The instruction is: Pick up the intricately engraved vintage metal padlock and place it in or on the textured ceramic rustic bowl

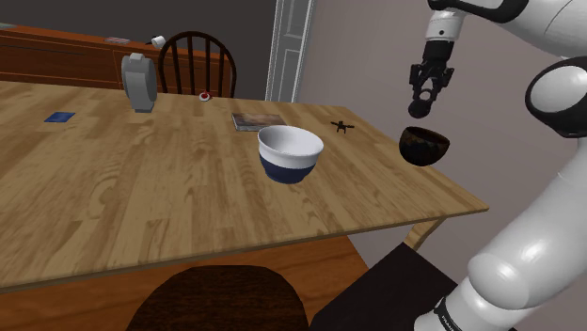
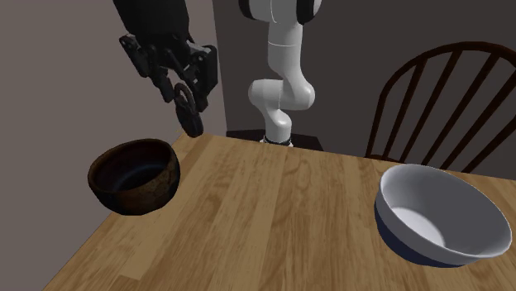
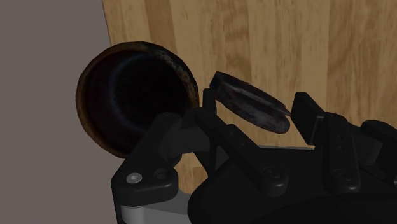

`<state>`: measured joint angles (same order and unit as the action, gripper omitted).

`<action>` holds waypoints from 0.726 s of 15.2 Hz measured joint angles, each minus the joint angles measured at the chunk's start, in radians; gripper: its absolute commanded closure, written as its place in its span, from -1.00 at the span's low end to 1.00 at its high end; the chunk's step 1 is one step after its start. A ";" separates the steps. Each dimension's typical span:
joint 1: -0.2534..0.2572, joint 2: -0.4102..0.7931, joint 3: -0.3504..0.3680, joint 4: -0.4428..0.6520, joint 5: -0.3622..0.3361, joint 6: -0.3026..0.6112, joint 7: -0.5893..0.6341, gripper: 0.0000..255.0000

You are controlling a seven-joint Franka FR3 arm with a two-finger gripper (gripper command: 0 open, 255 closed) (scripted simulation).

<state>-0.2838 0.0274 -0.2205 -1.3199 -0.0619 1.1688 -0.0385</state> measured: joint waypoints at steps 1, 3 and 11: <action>-0.012 0.023 -0.011 0.035 0.001 -0.011 -0.024 1.00; -0.046 0.081 -0.039 0.117 0.007 -0.033 -0.084 1.00; -0.223 0.360 -0.114 0.535 0.072 -0.166 -0.298 1.00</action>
<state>-0.5066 0.3876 -0.3347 -0.7845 0.0101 1.0024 -0.3366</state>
